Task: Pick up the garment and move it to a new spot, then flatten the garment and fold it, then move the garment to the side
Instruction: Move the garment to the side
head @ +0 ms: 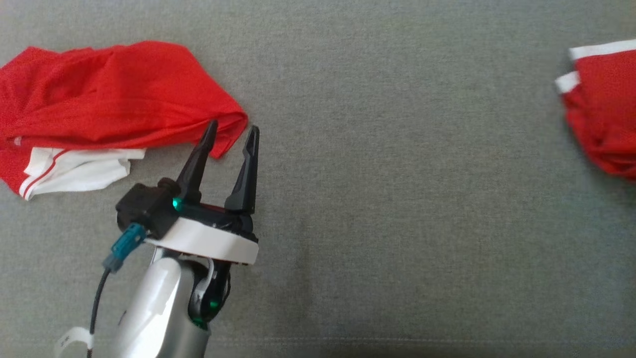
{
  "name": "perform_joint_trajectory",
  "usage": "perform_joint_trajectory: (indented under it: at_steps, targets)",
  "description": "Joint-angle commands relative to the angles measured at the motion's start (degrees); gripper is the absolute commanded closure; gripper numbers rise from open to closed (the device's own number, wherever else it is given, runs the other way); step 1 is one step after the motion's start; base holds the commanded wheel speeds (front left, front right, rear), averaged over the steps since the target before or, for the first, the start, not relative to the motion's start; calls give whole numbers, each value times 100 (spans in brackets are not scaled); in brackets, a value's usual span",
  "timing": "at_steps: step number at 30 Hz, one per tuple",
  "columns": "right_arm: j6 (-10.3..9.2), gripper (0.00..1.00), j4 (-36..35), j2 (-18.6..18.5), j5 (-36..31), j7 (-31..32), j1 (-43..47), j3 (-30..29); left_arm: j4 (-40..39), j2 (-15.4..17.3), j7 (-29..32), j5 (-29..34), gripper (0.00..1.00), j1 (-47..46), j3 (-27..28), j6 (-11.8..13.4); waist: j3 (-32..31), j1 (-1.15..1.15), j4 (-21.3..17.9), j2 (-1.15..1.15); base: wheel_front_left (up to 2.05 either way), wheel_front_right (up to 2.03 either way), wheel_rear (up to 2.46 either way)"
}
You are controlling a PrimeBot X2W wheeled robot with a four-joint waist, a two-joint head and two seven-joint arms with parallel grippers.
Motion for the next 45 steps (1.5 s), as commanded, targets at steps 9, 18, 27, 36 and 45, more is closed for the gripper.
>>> perform_joint_trajectory:
  at_steps: [9, 18, 27, 36, 45]
  targets:
    - [-4, 100, -269, -797, -37, 467, 16, -476, -262, 42, -29, -7, 0, -295, 211, -40, 268, 0, 73, 0, 0, 0, 0]
    - [-4, 0, -542, -465, -442, 571, 176, -1396, -164, 42, -29, 45, 0, -336, 237, -76, 138, 0, -13, 0, 0, 0, 0]
    - [-4, 0, -1700, 658, -711, 172, 383, -2040, -144, 42, -29, 108, 0, -101, 438, -75, -513, 0, -226, 0, 0, 0, 0]
    - [-4, 0, -3480, 2459, -62, -587, 1123, -2079, -275, 42, -29, 108, 0, 158, 690, -38, -1182, 0, -331, 0, 0, 0, 0]
    - [-4, 0, -4223, 3375, 454, -1353, 2133, -1807, -290, 42, -29, 77, 0, 458, 837, -14, -1593, 0, -303, 0, 0, 0, 0]
